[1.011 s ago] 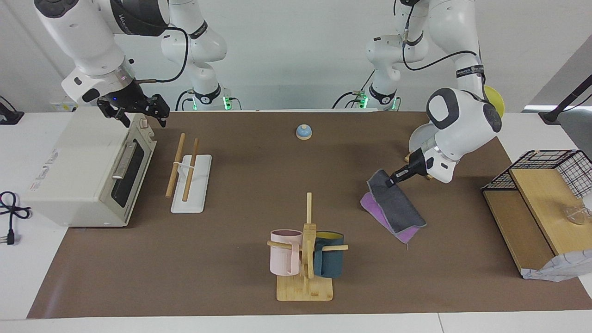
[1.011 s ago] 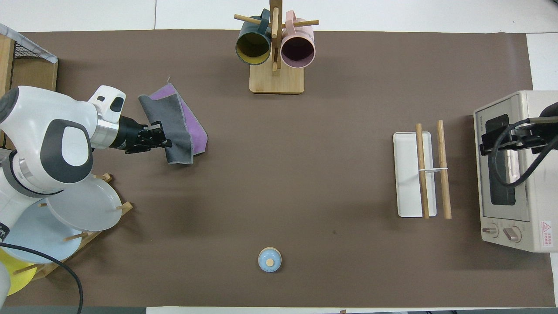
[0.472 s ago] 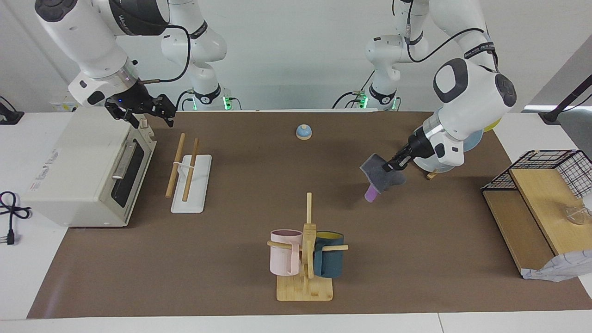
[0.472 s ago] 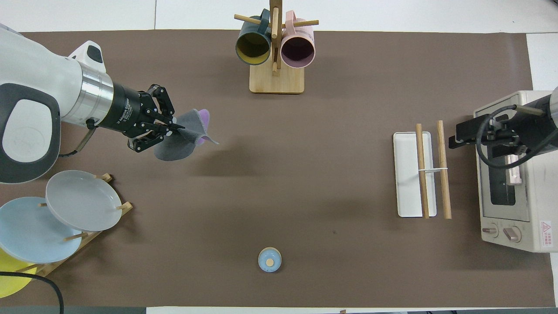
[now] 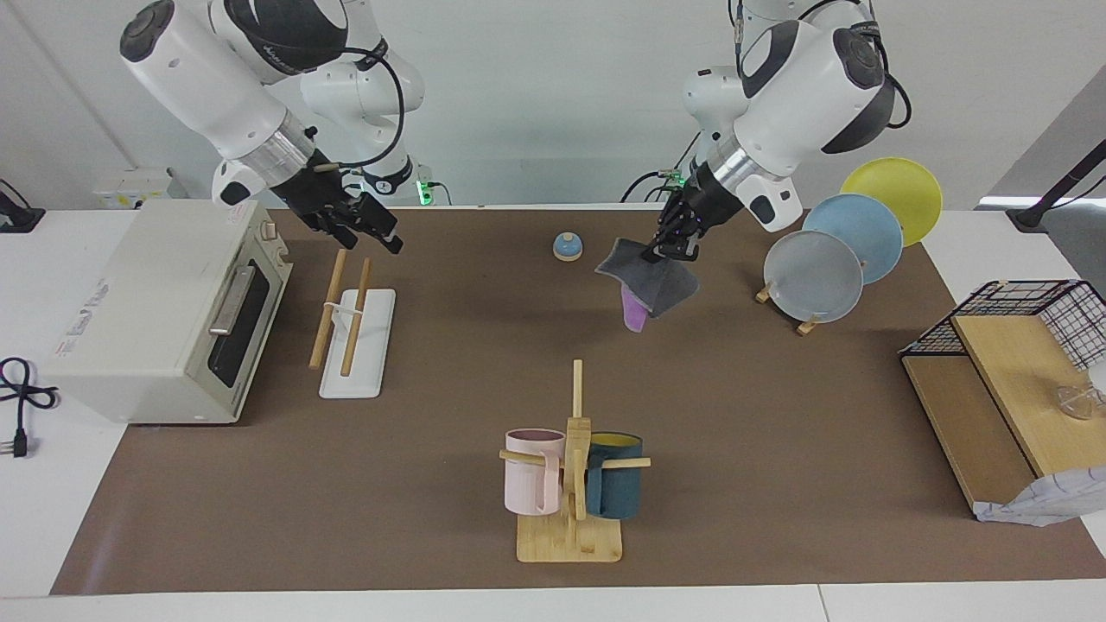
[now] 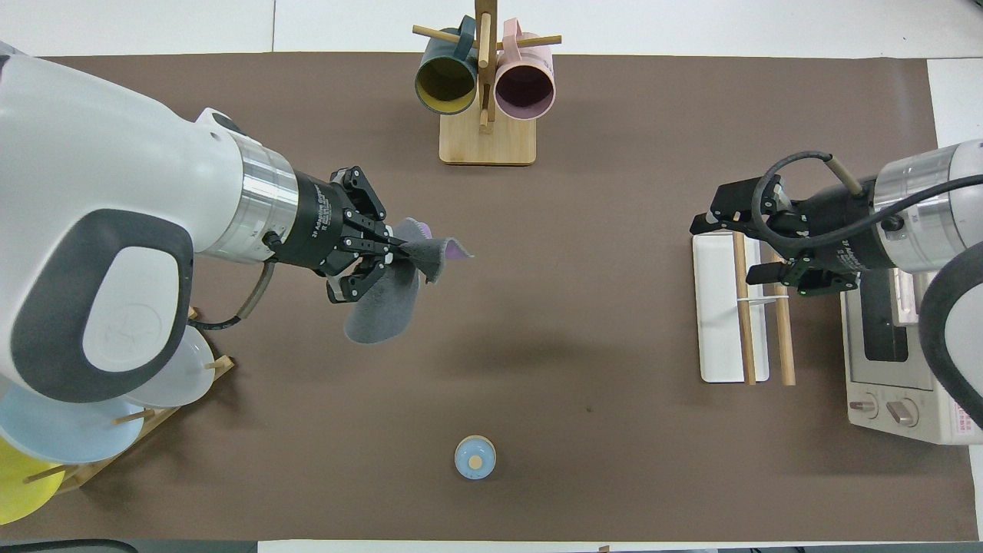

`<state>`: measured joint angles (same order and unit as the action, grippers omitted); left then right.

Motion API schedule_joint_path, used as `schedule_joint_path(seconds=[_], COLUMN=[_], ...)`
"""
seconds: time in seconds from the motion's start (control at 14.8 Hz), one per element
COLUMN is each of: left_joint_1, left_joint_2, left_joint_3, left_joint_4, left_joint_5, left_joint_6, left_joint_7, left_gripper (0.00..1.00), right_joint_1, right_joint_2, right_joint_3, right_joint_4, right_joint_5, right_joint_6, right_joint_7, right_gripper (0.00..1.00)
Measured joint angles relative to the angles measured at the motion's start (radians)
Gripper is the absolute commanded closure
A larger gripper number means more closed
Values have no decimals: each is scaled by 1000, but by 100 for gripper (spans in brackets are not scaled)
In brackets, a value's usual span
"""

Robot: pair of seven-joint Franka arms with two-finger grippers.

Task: Fold towel and hang on rack

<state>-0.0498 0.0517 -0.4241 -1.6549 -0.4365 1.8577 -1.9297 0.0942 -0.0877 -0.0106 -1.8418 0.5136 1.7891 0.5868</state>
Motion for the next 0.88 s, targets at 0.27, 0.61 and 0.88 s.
schedule_joint_path(seconds=[0.27,0.61,0.88], left_joint_1=[-30,-107,-160], left_joint_2=[-3,-4,-14], left_joint_3=[-48,-51,-52], left_joint_4=[1,-9,-30], left_joint_5=[0,1,2], left_joint_6=[49,122,178], left_joint_7=[-238,-347,-414], left_gripper=[100,100,100], right_joint_1=[-1,71,157], right_joint_2=[-23,-31,-38], right_joint_3=[-4,-1,2], right_joint_4=[-57,-88,-122], right_joint_5=[187,300,327], right_joint_6=[97,242,332], right_joint_7=[246,613,741], right_gripper=[0,0,0])
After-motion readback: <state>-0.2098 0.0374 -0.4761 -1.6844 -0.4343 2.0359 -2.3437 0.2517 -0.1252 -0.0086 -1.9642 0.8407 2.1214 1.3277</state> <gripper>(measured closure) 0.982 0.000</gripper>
